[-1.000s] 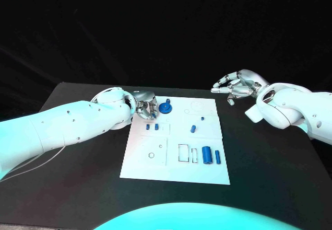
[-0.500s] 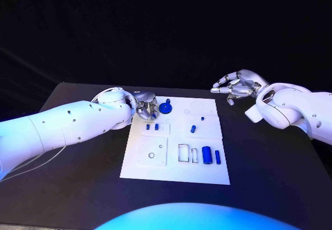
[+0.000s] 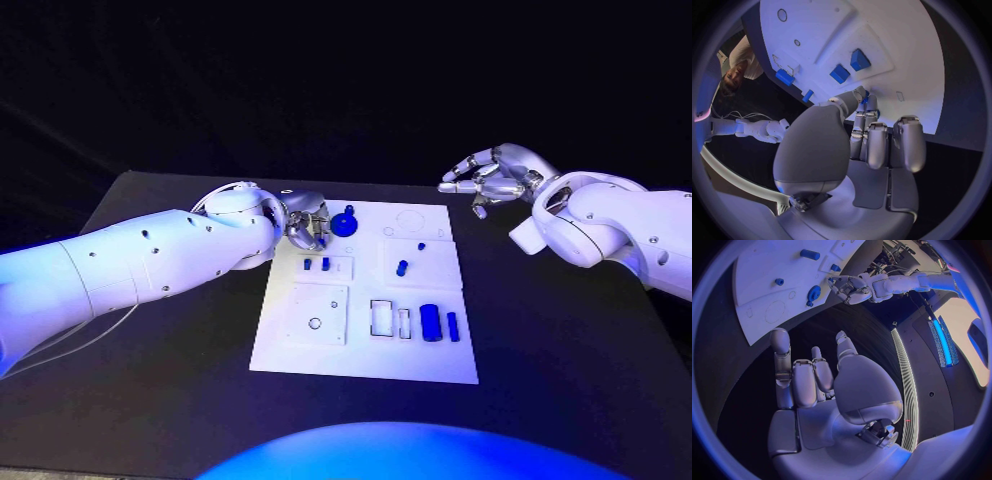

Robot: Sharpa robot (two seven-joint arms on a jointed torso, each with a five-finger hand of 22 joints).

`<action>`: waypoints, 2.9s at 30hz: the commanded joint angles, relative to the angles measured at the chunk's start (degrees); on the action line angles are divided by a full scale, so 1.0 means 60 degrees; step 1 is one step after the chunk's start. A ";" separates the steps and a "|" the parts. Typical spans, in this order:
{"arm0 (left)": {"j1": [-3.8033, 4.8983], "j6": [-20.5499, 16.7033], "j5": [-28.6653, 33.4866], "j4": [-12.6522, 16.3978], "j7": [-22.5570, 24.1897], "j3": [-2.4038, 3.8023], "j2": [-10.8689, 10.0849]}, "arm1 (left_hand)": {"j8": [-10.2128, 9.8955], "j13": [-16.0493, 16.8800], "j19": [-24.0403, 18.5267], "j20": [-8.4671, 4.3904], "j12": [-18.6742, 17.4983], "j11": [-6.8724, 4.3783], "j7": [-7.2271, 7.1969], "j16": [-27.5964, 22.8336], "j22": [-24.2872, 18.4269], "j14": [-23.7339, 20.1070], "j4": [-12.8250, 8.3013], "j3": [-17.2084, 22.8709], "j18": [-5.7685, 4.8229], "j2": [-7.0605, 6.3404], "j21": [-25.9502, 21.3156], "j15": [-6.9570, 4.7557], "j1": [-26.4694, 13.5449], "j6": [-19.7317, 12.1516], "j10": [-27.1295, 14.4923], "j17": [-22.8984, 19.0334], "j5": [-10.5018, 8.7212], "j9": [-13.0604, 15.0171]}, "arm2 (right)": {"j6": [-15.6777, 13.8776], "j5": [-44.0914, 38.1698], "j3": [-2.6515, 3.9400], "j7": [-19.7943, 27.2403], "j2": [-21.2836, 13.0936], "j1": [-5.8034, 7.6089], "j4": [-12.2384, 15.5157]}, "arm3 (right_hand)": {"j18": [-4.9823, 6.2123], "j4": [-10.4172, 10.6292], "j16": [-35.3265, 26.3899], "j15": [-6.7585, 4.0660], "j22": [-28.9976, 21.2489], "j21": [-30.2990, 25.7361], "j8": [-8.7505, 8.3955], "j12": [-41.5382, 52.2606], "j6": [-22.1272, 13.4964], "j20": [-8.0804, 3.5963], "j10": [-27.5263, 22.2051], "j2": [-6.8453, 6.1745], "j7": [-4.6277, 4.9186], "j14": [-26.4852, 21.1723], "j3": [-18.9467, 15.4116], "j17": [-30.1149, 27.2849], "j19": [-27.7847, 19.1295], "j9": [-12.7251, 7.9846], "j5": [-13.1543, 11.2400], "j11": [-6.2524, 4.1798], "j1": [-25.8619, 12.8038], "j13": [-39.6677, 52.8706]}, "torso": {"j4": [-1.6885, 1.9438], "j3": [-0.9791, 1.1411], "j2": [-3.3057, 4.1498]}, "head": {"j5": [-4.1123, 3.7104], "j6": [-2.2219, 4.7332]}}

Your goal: Assemble the parts on the task board

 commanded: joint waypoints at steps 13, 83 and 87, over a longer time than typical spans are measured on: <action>-0.0010 0.0319 -0.0003 0.0001 -0.0078 -0.0013 0.0024 | -0.0399 -0.0056 0.0103 0.0084 -0.0312 0.0093 0.0064 -0.0036 0.1046 0.0376 -0.0007 -0.0187 -0.0127 -0.0130 -0.0065 0.0110 -0.0250 -0.0308 -0.0139 -0.0063 0.0039 -0.0128 | 0.0031 -0.0012 0.0005 0.0062 0.0004 -0.0003 0.0016 | 0.0090 -0.0007 -0.0020 0.0017 0.0000 -0.0040 0.0052 0.0024 -0.0078 -0.0024 -0.0004 0.0090 -0.0003 0.0184 -0.0072 0.0011 -0.0028 0.0016 0.0033 0.0013 -0.0035 -0.0008 | 0.0003 -0.0003 -0.0003 | -0.0005 -0.0014; 0.0085 -0.1174 1.2040 0.2347 0.3604 0.0370 -0.2908 | -0.1037 0.0101 -0.3213 0.0287 0.0260 0.0215 0.0261 -0.1625 -0.4484 -0.1320 0.0319 -0.0863 0.1173 0.0140 -0.6478 0.0288 -0.0410 -0.0312 -0.0139 -0.2762 0.0041 -0.0518 | 0.0678 -0.8927 0.0005 -0.1950 0.0139 -0.0147 0.1024 | -0.0286 -0.2898 0.0004 0.0014 0.1811 0.1770 -0.2713 -1.1239 0.2632 -0.0090 -0.1705 0.0160 -0.0070 0.0513 0.1856 0.0133 0.1207 -0.1177 -0.0760 0.0075 0.0403 -1.0689 | 0.0007 -0.0017 -0.0084 | -0.0995 0.0284; 0.0073 -0.1113 1.2385 0.2561 0.3711 0.0367 -0.3017 | -0.1047 0.0127 -0.3187 0.0282 0.0306 0.0220 0.0265 -0.1636 -0.4526 -0.1346 0.0320 -0.0913 0.1170 0.0153 -0.6526 0.0289 -0.0412 -0.0315 -0.0186 -0.2787 0.0040 -0.0527 | 0.0791 -0.9581 -0.0006 -0.2275 0.0245 -0.0233 0.1069 | -0.0470 -0.2925 0.0333 0.0061 0.2544 0.2749 -0.2920 -1.1416 0.2600 -0.0052 -0.1777 -0.0090 -0.0028 0.0569 0.1962 0.0494 0.1694 -0.1220 -0.0327 0.0141 0.0260 -1.0807 | 0.0006 -0.0018 -0.0088 | -0.0992 0.0328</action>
